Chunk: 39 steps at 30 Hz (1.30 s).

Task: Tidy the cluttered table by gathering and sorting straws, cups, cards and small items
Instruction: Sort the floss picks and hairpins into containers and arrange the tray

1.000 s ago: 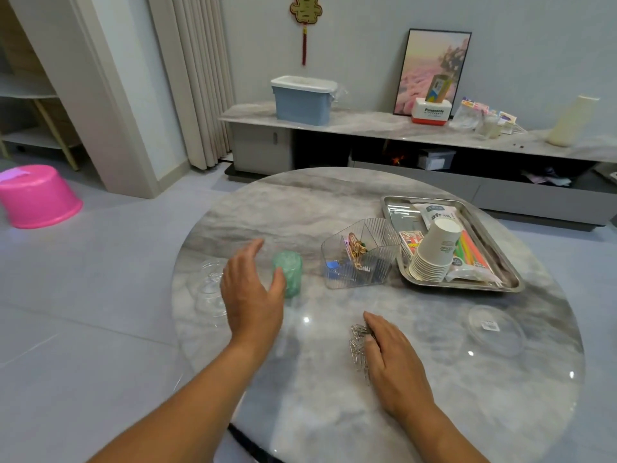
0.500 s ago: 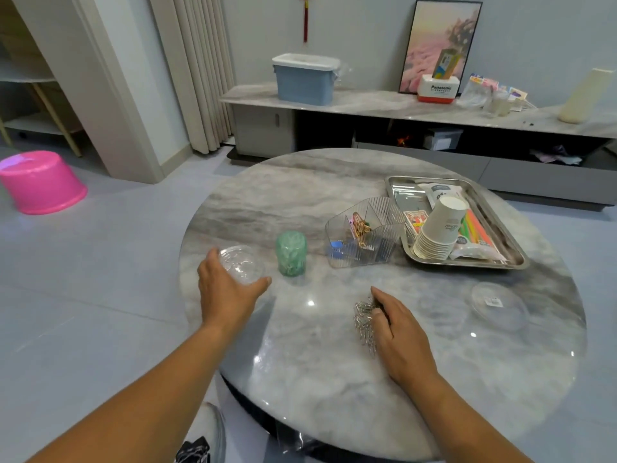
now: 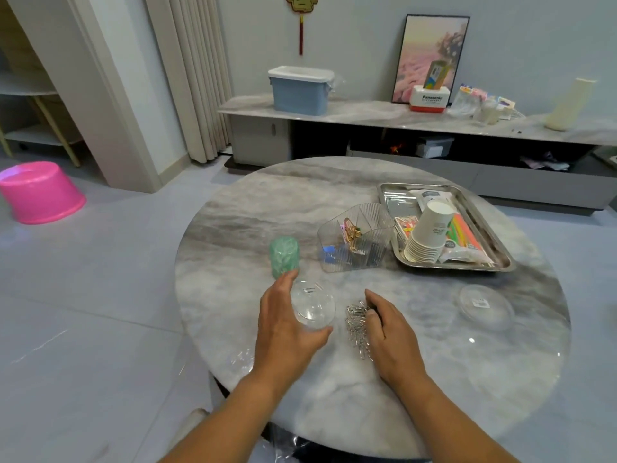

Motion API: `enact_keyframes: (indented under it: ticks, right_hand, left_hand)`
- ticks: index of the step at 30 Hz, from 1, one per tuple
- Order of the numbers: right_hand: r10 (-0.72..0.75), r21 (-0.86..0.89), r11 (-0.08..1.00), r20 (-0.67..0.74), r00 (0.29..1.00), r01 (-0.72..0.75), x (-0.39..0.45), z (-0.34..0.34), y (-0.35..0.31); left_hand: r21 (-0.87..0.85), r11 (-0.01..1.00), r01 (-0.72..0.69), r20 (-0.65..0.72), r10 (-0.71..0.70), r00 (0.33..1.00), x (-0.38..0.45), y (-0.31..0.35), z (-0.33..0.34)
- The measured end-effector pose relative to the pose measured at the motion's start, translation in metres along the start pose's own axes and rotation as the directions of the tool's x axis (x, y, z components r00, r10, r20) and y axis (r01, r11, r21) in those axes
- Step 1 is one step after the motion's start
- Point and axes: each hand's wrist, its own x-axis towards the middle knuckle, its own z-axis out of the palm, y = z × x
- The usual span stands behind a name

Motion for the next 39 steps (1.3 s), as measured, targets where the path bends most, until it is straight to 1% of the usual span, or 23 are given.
enact_keyframes:
  ticks: [1,3,5,8,10,11,15,17,18,19,20,21,23,26,27,28,29,31,32,33,34,36,39]
  right_hand:
    - [0.004,0.01,1.0,-0.003,1.0,-0.004,0.0,0.001,-0.001]
    - [0.012,0.022,1.0,-0.015,1.0,-0.012,0.0,0.0,-0.002]
    - [0.009,0.024,1.0,-0.02,1.0,-0.008,0.0,0.002,-0.003]
    - [0.019,0.03,0.999,-0.015,1.0,-0.019,0.0,0.0,-0.001]
    - [0.021,0.025,0.999,-0.01,1.0,-0.021,0.001,0.001,0.0]
    - [0.02,0.017,1.0,-0.012,1.0,-0.02,0.001,0.0,0.001]
    - [-0.009,-0.024,1.0,0.005,1.0,0.009,0.0,0.0,0.002]
    - [-0.051,-0.082,0.995,0.041,0.998,0.054,0.0,0.0,0.003]
    - [-0.081,-0.132,0.987,0.076,0.994,0.09,0.0,0.001,0.002]
    - [-0.106,-0.19,0.973,0.119,0.987,0.128,0.0,0.002,0.002]
    - [-0.124,-0.25,0.955,0.16,0.979,0.161,0.0,0.004,0.002]
    - [-0.133,-0.305,0.933,0.194,0.972,0.189,0.0,0.006,0.002]
    - [-0.146,-0.398,0.888,0.232,0.962,0.231,0.003,0.009,0.002]
    - [-0.201,-0.462,0.846,0.187,0.962,0.267,0.011,0.009,-0.001]
    - [-0.229,-0.474,0.835,0.159,0.96,0.278,0.016,0.007,-0.002]
    - [-0.248,-0.479,0.831,0.14,0.959,0.284,0.019,0.007,-0.002]
    - [-0.253,-0.481,0.829,0.131,0.958,0.285,0.022,0.006,-0.003]
    - [-0.245,-0.488,0.827,0.132,0.96,0.278,0.027,0.005,-0.005]
    - [-0.241,-0.497,0.823,0.135,0.961,0.276,0.029,0.006,-0.006]
    - [-0.239,-0.512,0.814,0.136,0.961,0.275,0.031,0.006,-0.008]
    - [-0.238,-0.536,0.799,0.132,0.962,0.272,0.032,0.006,-0.009]
    - [-0.229,-0.585,0.768,0.127,0.965,0.259,0.034,0.005,-0.01]
    - [-0.212,-0.589,0.772,0.119,0.97,0.241,0.036,0.006,-0.011]
  left_hand:
    - [0.087,0.988,-0.129,0.048,0.125,0.991,0.006,0.002,-0.001]
    - [0.258,0.9,-0.352,0.168,0.317,0.933,0.018,0.009,0.001]
    - [0.387,0.774,-0.502,0.296,0.411,0.862,0.028,0.017,0.004]
    - [0.487,0.601,-0.634,0.435,0.463,0.773,0.037,0.027,0.012]
    - [0.522,0.537,-0.663,0.449,0.489,0.748,0.038,0.029,0.015]
    - [0.532,0.53,-0.66,0.44,0.493,0.751,0.039,0.029,0.015]
    - [0.571,0.594,-0.567,0.36,0.439,0.823,0.041,0.02,0.007]
    - [0.531,0.699,-0.478,0.262,0.401,0.878,0.038,0.012,0.003]
    - [0.463,0.797,-0.388,0.177,0.345,0.922,0.036,0.01,0.002]
    - [0.349,0.901,-0.257,0.09,0.241,0.966,0.032,0.009,0.001]
    - [0.207,0.974,-0.096,0.022,0.093,0.995,0.029,0.01,0.003]
    - [0.07,0.995,0.068,-0.026,-0.066,0.997,0.025,0.011,0.004]
    - [-0.147,0.944,0.294,-0.081,-0.308,0.948,0.02,0.012,0.008]
    - [-0.319,0.838,0.443,-0.032,-0.477,0.878,0.018,0.014,0.014]
    - [-0.372,0.784,0.496,0.008,-0.532,0.847,0.021,0.017,0.017]
    - [-0.46,0.696,0.552,0.061,-0.595,0.801,0.025,0.02,0.018]
    - [-0.579,0.547,0.604,0.141,-0.663,0.736,0.031,0.024,0.019]
    - [-0.736,0.162,0.657,0.37,-0.716,0.592,0.042,0.029,0.018]
    - [-0.743,0.009,0.669,0.48,-0.69,0.542,0.045,0.03,0.017]
    - [-0.725,-0.108,0.68,0.572,-0.645,0.508,0.045,0.028,0.016]
    - [-0.702,-0.197,0.684,0.642,-0.59,0.49,0.043,0.025,0.016]
    - [-0.658,-0.325,0.679,0.731,-0.492,0.473,0.036,0.02,0.017]
    - [-0.604,-0.423,0.675,0.792,-0.412,0.451,0.026,0.012,0.019]
